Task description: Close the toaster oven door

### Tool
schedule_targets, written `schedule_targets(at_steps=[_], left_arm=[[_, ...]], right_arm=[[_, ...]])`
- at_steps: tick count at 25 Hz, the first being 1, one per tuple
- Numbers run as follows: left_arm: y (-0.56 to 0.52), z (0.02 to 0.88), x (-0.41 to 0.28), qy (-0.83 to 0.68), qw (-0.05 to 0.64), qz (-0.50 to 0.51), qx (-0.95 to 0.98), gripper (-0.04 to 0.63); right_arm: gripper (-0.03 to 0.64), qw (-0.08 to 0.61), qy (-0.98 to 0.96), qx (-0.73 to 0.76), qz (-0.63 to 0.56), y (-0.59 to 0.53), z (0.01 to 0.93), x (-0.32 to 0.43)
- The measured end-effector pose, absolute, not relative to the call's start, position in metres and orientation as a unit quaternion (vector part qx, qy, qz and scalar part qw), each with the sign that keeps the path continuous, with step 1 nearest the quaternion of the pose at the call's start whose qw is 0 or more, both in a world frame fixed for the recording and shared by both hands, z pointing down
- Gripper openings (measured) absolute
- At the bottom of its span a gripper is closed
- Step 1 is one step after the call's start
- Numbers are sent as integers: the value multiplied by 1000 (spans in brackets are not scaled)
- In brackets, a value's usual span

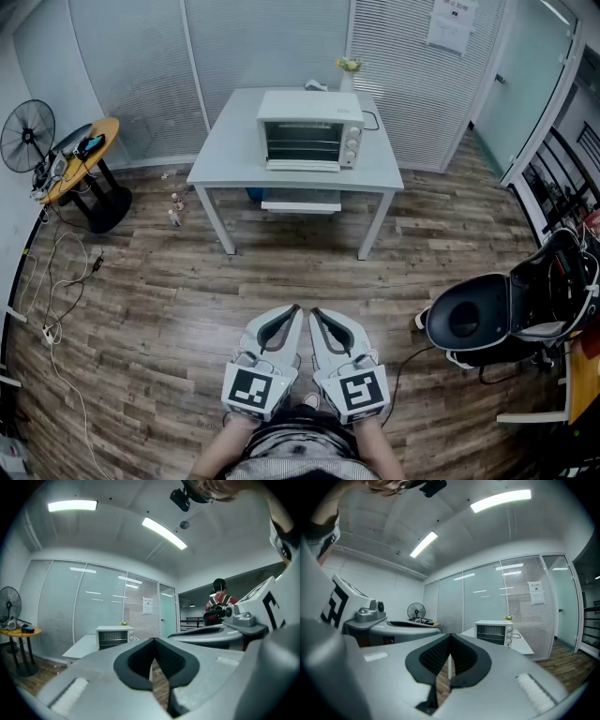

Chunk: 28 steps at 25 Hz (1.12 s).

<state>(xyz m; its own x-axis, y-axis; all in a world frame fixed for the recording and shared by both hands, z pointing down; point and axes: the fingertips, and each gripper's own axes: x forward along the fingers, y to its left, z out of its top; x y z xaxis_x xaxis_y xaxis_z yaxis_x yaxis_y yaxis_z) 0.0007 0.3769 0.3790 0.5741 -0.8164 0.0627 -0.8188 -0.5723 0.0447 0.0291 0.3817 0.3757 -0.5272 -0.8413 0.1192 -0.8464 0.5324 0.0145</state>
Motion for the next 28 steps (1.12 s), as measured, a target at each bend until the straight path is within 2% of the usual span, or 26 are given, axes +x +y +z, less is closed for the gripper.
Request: schedule_targets(at_steps=[6, 7, 12, 28], left_arm=[[389, 381, -4, -475, 25, 11, 880, 6], [390, 381, -4, -477, 27, 10, 878, 41], [393, 384, -5, -484, 26, 15, 875, 87], [379, 395, 16, -474, 32, 23, 880, 87]], right_arm=[[18, 28, -881, 471, 15, 395, 378, 29], [34, 29, -881, 472, 16, 396, 379, 30], [75, 33, -879, 475, 16, 400, 379, 38], [77, 37, -876, 481, 22, 386, 390, 60]])
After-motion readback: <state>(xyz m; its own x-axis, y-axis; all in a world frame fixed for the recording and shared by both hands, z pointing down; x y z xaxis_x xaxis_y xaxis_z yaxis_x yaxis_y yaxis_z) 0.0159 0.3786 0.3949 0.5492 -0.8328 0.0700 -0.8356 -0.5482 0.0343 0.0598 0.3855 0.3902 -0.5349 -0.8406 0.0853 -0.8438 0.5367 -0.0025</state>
